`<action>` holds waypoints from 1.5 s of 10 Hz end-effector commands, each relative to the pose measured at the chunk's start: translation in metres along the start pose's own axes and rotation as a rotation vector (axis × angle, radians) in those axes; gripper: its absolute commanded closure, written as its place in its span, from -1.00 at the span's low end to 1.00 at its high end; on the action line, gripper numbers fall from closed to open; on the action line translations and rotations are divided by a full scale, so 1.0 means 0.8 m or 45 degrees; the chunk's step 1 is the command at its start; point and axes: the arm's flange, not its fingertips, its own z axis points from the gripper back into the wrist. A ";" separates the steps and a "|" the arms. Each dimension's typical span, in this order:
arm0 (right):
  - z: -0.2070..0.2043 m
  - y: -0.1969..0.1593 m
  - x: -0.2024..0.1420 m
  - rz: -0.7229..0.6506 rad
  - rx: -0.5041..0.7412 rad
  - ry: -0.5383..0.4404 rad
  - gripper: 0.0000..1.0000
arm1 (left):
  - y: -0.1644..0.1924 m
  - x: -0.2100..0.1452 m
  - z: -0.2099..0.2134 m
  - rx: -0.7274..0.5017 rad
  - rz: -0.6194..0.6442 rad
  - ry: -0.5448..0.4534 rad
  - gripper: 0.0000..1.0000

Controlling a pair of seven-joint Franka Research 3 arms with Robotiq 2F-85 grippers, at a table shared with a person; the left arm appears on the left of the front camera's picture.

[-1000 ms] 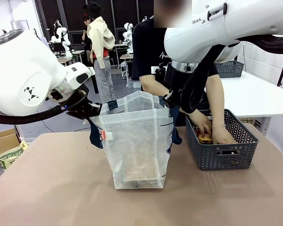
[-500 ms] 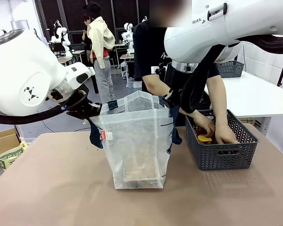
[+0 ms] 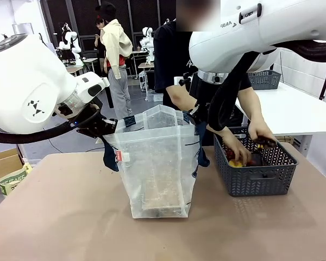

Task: Transfer purchased items from the store into the shopping bag.
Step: Move the Reusable shopping bag to the right side of the table.

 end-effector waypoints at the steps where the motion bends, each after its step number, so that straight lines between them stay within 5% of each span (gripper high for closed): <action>1: 0.001 -0.002 -0.001 -0.005 0.002 0.007 1.00 | 0.002 -0.001 0.001 0.004 0.010 -0.003 1.00; 15: 0.001 -0.002 -0.001 -0.005 0.002 0.007 1.00 | 0.002 -0.001 0.001 0.004 0.010 -0.003 1.00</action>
